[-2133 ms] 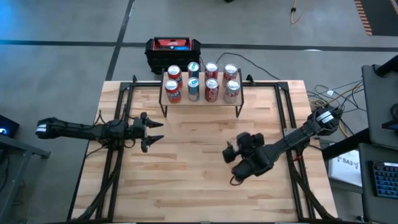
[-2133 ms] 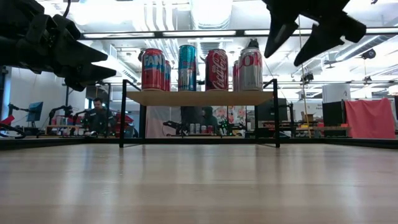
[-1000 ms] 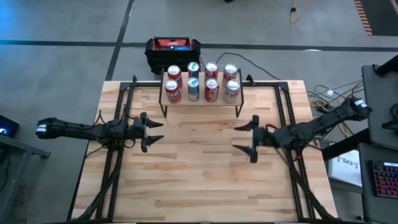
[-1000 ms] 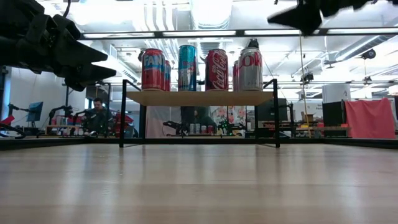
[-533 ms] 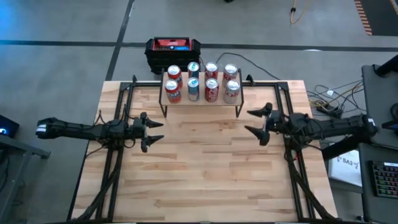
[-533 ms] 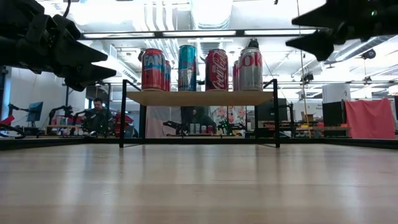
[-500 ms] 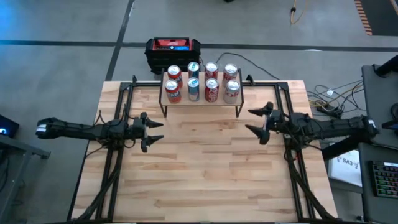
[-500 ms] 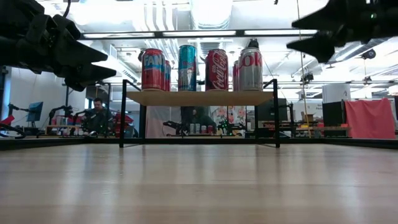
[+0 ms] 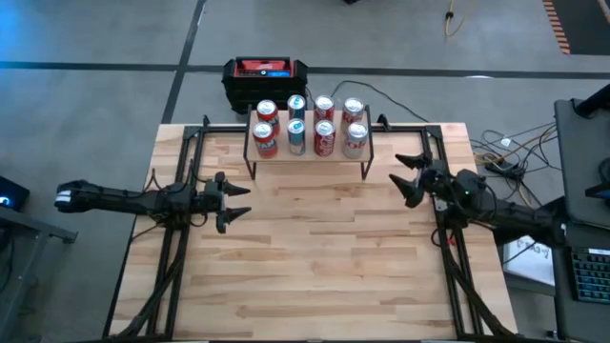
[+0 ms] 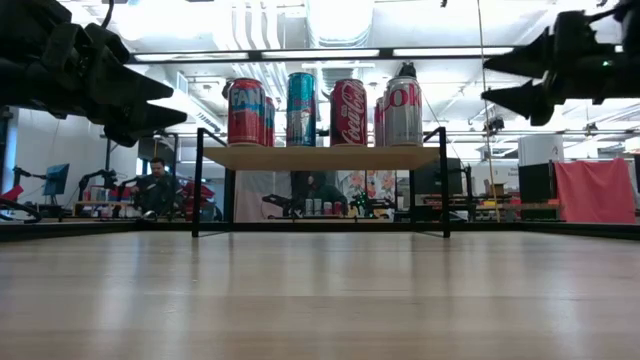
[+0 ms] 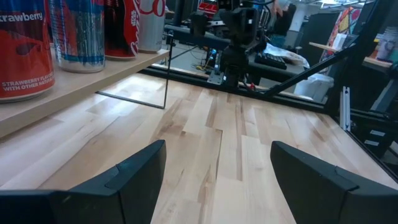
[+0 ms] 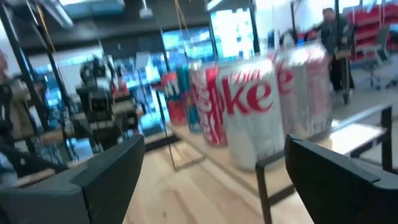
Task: Place canned beverage on shelf
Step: Return to Home Position
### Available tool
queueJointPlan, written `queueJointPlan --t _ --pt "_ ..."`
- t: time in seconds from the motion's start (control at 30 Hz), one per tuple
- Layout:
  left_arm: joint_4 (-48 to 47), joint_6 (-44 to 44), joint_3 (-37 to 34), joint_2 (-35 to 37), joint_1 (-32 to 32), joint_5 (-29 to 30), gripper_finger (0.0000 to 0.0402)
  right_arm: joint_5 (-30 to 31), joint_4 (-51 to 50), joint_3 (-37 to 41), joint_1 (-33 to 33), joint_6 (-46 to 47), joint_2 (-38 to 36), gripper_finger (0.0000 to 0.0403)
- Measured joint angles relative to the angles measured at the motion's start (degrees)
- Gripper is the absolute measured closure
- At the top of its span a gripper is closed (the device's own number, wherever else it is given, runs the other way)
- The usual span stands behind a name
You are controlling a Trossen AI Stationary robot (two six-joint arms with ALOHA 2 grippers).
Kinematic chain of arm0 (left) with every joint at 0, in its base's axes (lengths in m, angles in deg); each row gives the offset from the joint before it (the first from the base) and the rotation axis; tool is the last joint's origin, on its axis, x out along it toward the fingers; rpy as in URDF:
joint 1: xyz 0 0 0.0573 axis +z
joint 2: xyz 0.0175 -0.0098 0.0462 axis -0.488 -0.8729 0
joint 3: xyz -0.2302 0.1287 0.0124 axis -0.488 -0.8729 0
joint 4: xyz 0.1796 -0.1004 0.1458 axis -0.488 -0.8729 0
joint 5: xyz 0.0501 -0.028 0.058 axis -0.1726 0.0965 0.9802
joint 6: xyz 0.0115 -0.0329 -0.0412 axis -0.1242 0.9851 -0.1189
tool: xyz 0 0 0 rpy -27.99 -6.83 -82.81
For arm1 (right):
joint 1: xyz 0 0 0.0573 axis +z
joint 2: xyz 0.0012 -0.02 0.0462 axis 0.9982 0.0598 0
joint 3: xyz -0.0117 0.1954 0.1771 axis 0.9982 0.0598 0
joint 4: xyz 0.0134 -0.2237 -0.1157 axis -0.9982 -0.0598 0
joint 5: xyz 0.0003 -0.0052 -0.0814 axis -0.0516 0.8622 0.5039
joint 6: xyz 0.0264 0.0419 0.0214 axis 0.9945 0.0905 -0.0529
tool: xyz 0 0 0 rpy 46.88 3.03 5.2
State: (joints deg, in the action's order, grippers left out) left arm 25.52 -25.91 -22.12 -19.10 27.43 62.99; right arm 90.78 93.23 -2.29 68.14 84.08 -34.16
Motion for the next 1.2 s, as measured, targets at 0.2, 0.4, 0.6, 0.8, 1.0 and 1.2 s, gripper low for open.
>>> queueJointPlan --t 0.2,0.4,0.6,0.8,1.0,1.2 --pt "0.0 0.0 0.0 0.0 0.0 0.0 0.0127 -2.8 -0.4 1.6 -3.5 0.0 -3.0 0.0037" --pt "0.0 0.0 0.0 0.0 0.0 0.0 0.0127 -6.0 -0.5 1.5 -10.1 -0.1 -3.1 0.0037" --pt "0.0 0.0 0.0 0.0 0.0 0.0 0.0127 -9.1 -2.6 1.5 -15.0 -0.2 -3.9 0.0037" --pt "0.0 0.0 0.0 0.0 0.0 0.0 0.0127 -9.2 -12.0 1.5 -15.8 -0.2 -7.0 0.0037" --pt "0.0 0.0 0.0 0.0 0.0 0.0 0.0127 -8.9 -15.2 1.5 -15.7 -0.2 -7.1 0.0037" --pt "0.0 0.0 0.0 0.0 0.0 0.0 0.0127 -8.7 -15.1 1.5 -15.7 -0.3 -6.0 0.0037"
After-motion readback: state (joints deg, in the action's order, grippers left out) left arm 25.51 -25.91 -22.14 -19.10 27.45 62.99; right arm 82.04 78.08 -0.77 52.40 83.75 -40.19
